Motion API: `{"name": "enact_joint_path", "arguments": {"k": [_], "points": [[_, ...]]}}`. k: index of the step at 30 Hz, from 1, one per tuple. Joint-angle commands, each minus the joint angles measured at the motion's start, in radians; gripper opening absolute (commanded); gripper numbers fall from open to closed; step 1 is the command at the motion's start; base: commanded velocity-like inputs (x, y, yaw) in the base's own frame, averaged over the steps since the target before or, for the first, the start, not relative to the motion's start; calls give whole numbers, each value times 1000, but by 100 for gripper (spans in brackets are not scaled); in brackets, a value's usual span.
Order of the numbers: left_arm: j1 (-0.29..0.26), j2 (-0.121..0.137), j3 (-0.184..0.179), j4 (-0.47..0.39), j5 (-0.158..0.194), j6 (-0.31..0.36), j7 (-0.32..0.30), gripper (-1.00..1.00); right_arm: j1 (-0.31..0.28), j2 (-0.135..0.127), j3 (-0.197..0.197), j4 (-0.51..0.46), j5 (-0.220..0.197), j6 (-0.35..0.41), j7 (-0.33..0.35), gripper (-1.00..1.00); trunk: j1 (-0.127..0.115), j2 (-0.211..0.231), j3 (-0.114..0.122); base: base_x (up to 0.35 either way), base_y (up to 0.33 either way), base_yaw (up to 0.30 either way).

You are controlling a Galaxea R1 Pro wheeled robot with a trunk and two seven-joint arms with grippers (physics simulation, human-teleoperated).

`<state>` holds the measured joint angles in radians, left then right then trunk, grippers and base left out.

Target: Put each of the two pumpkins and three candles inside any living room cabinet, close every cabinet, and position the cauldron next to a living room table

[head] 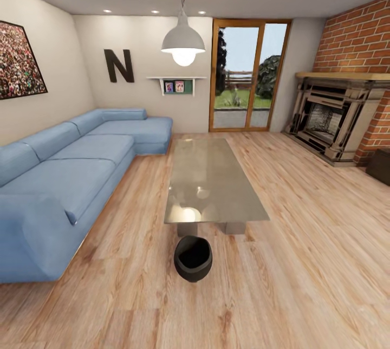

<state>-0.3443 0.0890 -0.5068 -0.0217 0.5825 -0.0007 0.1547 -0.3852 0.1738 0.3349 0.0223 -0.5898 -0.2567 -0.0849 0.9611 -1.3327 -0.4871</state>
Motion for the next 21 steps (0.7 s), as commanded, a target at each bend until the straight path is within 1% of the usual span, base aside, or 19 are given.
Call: {"name": "enact_joint_path", "arguments": {"k": [1,3,5,9,14,21], "points": [[5,2,-10,-1,8,-7,3,100,9,1,9,3,-5,-6,-3,100,-4,7,2,0,0,0],[12,3,-12,-1,9,-19,3,100,24,1,9,5,-5,-8,-3,100,-12,21,9,0,0,0],[23,4,-15,-1,9,-30,3,100,42,-7,9,13,-5,-15,-3,100,-19,35,15,0,0,0],[31,6,-17,-1,10,-35,3,100,60,-15,9,21,-5,-35,-3,100,-35,63,27,0,0,0],[44,7,-22,-1,9,-36,3,100,77,-17,9,23,-6,-45,-3,100,-54,98,43,0,0,0],[53,26,-35,-1,10,-36,3,100,92,-23,9,24,-7,-47,-3,100,-81,147,65,0,0,0]]}}
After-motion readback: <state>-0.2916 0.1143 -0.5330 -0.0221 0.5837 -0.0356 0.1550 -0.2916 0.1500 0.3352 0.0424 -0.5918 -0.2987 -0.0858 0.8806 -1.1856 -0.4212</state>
